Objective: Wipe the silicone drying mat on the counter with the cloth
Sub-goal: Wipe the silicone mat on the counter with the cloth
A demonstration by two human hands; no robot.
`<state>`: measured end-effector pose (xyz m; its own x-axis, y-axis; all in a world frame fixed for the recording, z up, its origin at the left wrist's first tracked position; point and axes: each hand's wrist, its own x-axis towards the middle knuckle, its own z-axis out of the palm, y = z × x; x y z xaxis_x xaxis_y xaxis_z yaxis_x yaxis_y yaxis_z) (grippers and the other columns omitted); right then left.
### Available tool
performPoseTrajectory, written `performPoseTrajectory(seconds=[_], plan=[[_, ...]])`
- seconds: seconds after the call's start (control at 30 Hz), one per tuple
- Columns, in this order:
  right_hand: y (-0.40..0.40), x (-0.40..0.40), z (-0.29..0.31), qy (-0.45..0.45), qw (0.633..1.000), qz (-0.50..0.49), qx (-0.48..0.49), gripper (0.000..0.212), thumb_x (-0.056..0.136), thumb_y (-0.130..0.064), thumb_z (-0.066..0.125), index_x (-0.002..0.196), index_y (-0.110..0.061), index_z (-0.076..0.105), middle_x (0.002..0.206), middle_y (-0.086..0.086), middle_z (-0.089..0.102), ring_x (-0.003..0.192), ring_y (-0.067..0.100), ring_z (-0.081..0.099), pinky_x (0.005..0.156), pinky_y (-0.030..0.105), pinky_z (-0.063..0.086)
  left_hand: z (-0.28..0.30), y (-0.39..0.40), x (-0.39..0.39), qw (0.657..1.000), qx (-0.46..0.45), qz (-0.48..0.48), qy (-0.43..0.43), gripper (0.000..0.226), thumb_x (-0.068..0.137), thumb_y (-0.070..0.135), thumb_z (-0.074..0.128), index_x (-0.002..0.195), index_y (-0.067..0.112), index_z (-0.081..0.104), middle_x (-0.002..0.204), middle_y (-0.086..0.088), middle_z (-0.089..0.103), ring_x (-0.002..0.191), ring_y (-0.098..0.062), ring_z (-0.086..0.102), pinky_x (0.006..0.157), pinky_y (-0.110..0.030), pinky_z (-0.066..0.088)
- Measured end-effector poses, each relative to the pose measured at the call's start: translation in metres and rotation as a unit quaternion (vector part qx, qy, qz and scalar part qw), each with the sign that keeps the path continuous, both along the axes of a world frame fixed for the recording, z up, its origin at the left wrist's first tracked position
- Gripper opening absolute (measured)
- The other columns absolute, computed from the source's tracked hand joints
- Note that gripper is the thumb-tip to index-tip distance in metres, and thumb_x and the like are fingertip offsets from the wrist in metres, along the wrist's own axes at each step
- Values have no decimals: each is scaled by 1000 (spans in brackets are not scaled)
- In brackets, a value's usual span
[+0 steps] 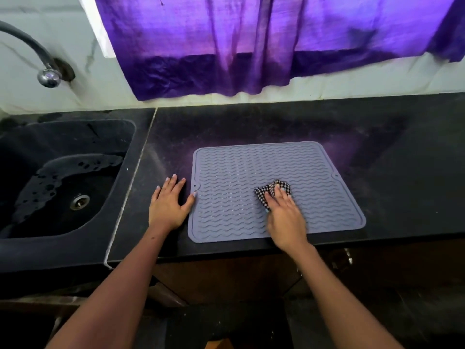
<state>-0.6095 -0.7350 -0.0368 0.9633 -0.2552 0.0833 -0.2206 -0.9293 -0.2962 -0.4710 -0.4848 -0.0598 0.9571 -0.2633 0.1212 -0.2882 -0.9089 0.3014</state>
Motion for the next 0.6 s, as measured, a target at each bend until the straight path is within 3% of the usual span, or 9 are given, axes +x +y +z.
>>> performPoseTrajectory(seconds=[0.07, 0.13, 0.23, 0.27, 0.33, 0.4, 0.43, 0.5, 0.6], plan=[[-9, 4, 7, 10, 998, 17, 55, 56, 94, -9, 42, 147, -19, 28, 158, 0, 12, 146, 16, 12, 116, 25, 5, 0, -1, 1, 1000, 0, -2, 1, 87, 76, 73, 12, 145, 24, 34, 156, 0, 21, 145, -14, 14, 118, -37, 9], [-18, 11, 13, 2, 978, -18, 207, 51, 93, -5, 44, 141, -21, 40, 153, -4, 28, 141, 17, 27, 116, 31, 18, 0, -1, 0, 1000, -3, 2, -1, 87, 76, 73, 13, 144, 23, 35, 156, 0, 22, 145, -14, 14, 118, -37, 9], [-30, 25, 34, -35, 833, -142, 534, 39, 96, -3, 44, 131, -14, 53, 126, 5, 59, 109, 20, 55, 90, 31, 46, 0, -2, -1, 1000, -3, 2, 0, 88, 75, 73, 12, 144, 23, 35, 156, 1, 22, 145, -14, 14, 118, -37, 9], [-30, 30, 39, -64, 795, -172, 578, 37, 96, -3, 43, 130, -11, 55, 117, 6, 62, 101, 19, 56, 80, 27, 47, 0, -1, -1, 1000, -3, 1, 1, 88, 75, 73, 12, 144, 23, 35, 156, 1, 22, 145, -14, 14, 118, -37, 9], [-13, 34, 46, -102, 810, -205, 539, 37, 96, -6, 43, 132, -12, 52, 114, 2, 61, 95, 17, 57, 72, 23, 46, 1, -1, 0, 1000, -4, 1, 4, 89, 75, 74, 11, 145, 24, 34, 156, 1, 22, 145, -14, 13, 118, -37, 8], [18, 27, 47, -110, 888, -164, 416, 44, 96, -9, 44, 139, -16, 41, 139, -2, 48, 117, 19, 53, 92, 28, 46, 0, -1, 0, 1000, -5, 0, 6, 88, 75, 74, 12, 145, 24, 34, 157, 1, 21, 145, -13, 13, 118, -37, 8], [34, 22, 39, -100, 930, -99, 341, 49, 96, -9, 43, 143, -17, 34, 150, -3, 33, 135, 18, 38, 109, 29, 33, 0, -1, 0, 1000, -4, 1, 6, 88, 76, 74, 12, 145, 24, 33, 157, 1, 21, 145, -13, 12, 118, -37, 8], [59, 12, 21, -36, 987, 37, 154, 58, 96, -13, 43, 148, -22, 19, 158, -2, 8, 147, 17, 7, 117, 29, 2, 0, 0, 1, 1000, 1, 2, 6, 88, 76, 74, 10, 145, 24, 33, 157, 2, 20, 145, -13, 12, 118, -36, 7], [63, 12, 3, -4, 996, 87, 4, 64, 95, -23, 45, 149, -23, 11, 159, 4, -4, 147, 18, -4, 114, 30, -9, 0, -1, 1, 1000, 1, 5, 6, 87, 77, 73, 11, 145, 25, 32, 157, 2, 19, 145, -12, 11, 118, -35, 6]])
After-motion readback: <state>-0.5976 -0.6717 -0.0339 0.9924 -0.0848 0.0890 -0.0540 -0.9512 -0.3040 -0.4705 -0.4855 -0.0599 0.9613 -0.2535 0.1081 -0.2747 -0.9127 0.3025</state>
